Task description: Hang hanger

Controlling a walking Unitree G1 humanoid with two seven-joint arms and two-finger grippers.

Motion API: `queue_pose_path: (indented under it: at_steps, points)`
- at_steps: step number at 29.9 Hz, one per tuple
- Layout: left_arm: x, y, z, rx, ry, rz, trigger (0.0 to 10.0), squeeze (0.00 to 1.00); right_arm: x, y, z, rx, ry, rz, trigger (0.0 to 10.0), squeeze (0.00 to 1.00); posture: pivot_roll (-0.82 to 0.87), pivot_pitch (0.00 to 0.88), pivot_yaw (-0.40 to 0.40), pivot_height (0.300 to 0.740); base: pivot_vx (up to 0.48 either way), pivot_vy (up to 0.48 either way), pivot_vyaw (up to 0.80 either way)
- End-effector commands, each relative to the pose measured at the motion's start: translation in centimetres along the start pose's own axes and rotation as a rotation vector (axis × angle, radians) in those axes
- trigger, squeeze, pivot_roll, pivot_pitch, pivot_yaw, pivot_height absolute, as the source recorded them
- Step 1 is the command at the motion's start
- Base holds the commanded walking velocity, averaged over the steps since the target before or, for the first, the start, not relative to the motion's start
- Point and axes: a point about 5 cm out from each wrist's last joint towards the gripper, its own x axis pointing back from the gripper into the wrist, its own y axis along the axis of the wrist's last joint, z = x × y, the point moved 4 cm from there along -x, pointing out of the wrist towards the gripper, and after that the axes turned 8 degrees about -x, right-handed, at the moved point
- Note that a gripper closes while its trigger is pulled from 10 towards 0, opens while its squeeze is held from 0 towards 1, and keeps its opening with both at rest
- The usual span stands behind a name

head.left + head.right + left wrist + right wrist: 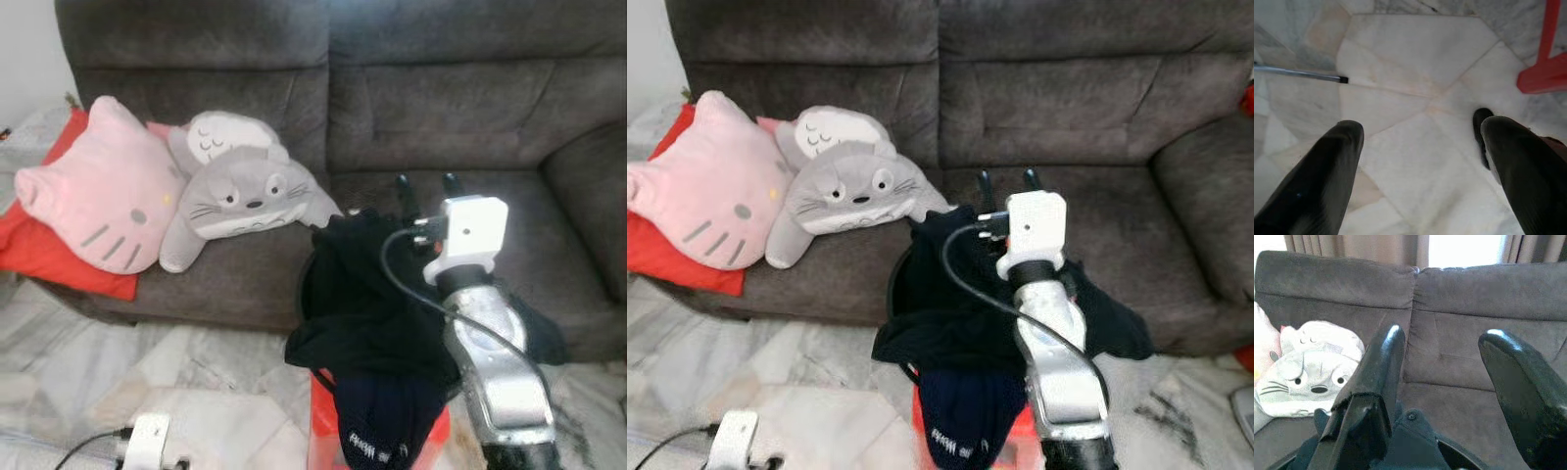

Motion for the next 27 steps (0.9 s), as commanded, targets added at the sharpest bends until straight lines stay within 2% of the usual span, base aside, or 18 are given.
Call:
queue_pose_path:
  at_steps: [1, 7, 10, 12, 18, 23, 27]
  points:
    - [0.3, -1.6, 0.2, -0.011, 0.001, 0.049, 10.0, 0.0, -0.1, 0.4, 0.8, -0.016, 0.03, -0.009, 10.0, 0.0, -0.24, 0.081, 0.084, 0.74, 0.0, 0.0, 0.0]
    - [0.3, -1.6, 0.2, -0.011, 0.0, 0.049, 10.0, 0.0, -0.5, -0.2, 1.1, 0.008, 0.055, 0.055, 10.0, 0.0, -0.24, 0.078, 0.086, 0.74, 0.0, 0.0, 0.0]
    - [0.3, -1.6, 0.1, -0.012, -0.002, 0.049, 10.0, 0.0, -1.0, -1.7, 0.9, 0.074, 0.082, 0.168, 10.0, 0.0, -0.25, 0.078, 0.092, 0.74, 0.0, 0.0, 0.0]
    - [0.3, -1.6, 0.1, -0.012, -0.004, 0.049, 10.0, 0.0, -1.4, -2.2, 0.8, 0.068, 0.094, 0.204, 10.0, 0.0, -0.25, 0.079, 0.093, 0.74, 0.0, 0.0, 0.0]
    - [0.2, -1.4, 0.1, -0.018, -0.013, 0.047, 10.0, 0.0, -3.0, -5.0, -0.3, 0.146, 0.173, 0.388, 10.0, 0.0, -0.25, 0.079, 0.103, 0.74, 0.0, 0.0, 0.0]
    - [0.2, -1.3, 0.1, -0.023, -0.016, 0.047, 10.0, 0.0, -4.2, -5.7, -0.2, 0.206, 0.237, 0.438, 10.0, 0.0, -0.26, 0.076, 0.112, 0.74, 0.0, 0.0, 0.0]
    - [0.2, -1.2, 0.1, -0.037, -0.022, 0.046, 10.0, 0.0, -5.5, -6.3, 0.0, 0.208, 0.284, 0.485, 10.0, 0.0, -0.27, 0.074, 0.125, 0.74, 0.0, 0.0, 0.0]
